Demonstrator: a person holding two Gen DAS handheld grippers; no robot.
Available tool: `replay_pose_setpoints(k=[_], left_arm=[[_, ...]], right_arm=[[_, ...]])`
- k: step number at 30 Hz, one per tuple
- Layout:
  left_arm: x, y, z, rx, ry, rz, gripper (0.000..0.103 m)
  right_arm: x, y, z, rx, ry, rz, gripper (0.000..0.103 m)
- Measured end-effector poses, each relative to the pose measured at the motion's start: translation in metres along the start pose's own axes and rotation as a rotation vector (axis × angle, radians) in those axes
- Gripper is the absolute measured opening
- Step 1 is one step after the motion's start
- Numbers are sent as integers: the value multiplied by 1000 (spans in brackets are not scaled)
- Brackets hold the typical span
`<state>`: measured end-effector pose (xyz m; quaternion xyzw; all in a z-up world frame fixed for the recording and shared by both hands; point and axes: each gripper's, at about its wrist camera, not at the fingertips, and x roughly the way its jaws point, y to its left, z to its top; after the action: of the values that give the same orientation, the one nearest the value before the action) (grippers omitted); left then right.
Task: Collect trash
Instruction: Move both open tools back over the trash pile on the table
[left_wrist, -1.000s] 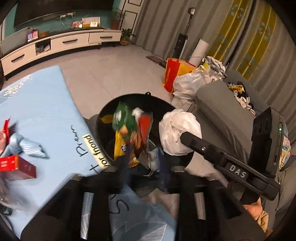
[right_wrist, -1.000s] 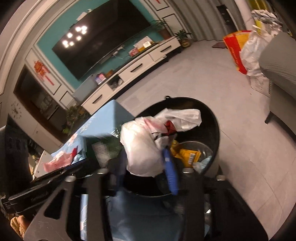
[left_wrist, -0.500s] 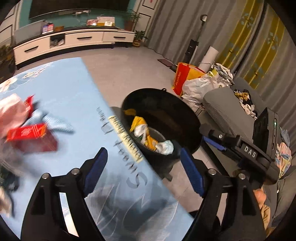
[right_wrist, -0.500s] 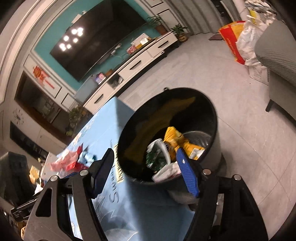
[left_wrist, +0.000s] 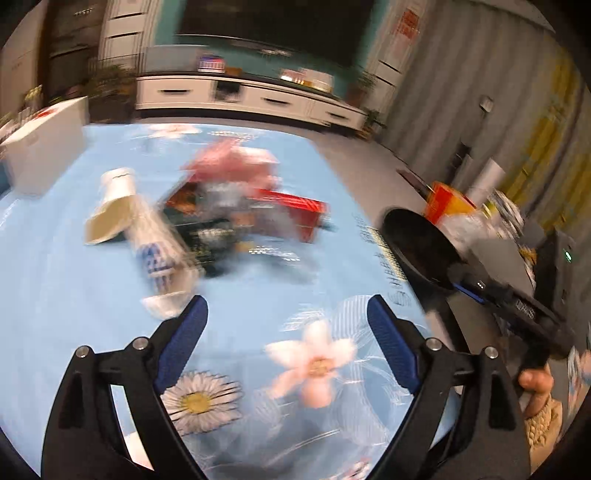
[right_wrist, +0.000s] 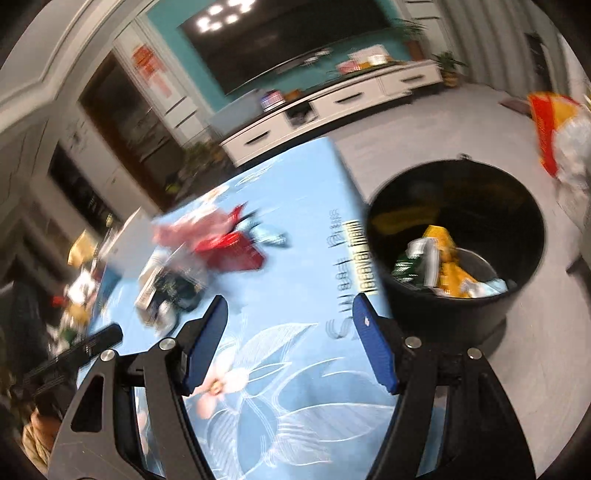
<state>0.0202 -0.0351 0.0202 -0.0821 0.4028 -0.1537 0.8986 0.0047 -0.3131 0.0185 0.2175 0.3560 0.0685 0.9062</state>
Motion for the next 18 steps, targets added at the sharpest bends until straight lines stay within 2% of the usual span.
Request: replay_pose_setpoints(k=[3, 8, 13, 18], left_arm=[[-14, 40, -7, -92, -20, 46, 88], [-21, 82, -19, -193, -20, 64, 88], [-20, 100, -28, -238, -25, 53, 88], [-8, 98, -18, -228, -31, 24, 88]], right_arm=[[12, 33, -5, -91, 35, 12, 69], [34, 70, -12, -184, 83, 29, 69], [58, 100, -16, -290, 102, -2, 69], [81, 110, -11, -311, 108, -8, 69]])
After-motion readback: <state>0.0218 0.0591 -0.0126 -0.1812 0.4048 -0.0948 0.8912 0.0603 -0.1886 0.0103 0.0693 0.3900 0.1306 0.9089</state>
